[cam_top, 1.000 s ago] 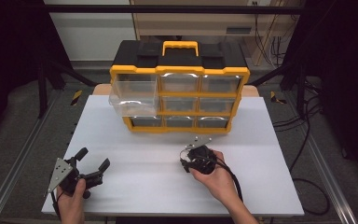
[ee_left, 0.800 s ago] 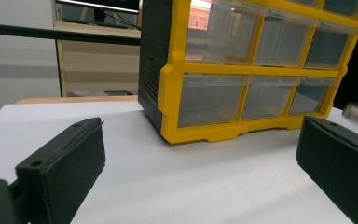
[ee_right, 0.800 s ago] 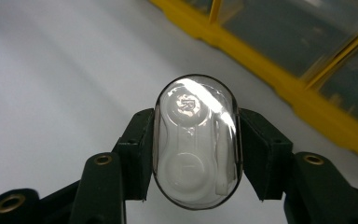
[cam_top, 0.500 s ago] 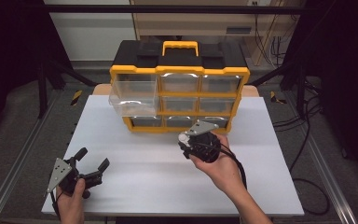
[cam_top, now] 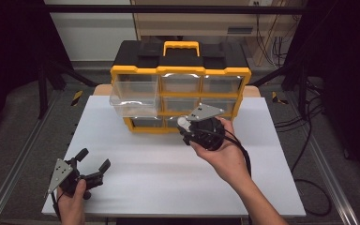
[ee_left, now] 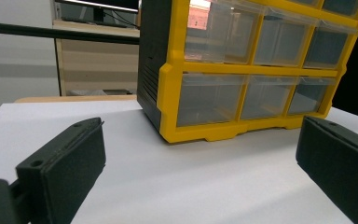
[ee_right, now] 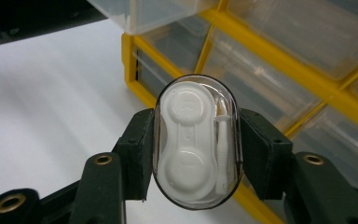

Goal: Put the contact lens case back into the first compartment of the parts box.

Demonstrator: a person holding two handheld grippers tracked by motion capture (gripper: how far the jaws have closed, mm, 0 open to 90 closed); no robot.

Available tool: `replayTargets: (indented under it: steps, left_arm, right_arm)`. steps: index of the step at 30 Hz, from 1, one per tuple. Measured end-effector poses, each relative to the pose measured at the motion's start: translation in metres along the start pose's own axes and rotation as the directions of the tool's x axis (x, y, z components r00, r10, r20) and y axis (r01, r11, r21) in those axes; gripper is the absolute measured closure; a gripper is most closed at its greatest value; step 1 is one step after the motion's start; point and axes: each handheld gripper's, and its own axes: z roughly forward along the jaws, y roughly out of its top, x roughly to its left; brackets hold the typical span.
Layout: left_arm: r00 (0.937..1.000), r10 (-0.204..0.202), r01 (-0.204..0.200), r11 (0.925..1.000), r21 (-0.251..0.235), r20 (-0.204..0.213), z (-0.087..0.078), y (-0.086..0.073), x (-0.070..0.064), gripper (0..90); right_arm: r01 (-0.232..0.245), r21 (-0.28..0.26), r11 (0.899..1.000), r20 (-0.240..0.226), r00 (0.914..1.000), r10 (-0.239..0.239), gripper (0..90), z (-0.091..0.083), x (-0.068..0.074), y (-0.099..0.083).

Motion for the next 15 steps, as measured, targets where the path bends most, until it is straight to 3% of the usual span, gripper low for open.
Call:
replayTargets:
  steps: [15]
  left_arm:
    - [1.0000, -0.003, 0.003, 1.0000, -0.002, 0.000, 0.000, 0.000, 0.000, 1.2]
  right_arm:
    - [0.015, -0.071, 0.997, 0.051, 0.9986, -0.011, 49.1, -0.011, -0.009, 0.038]
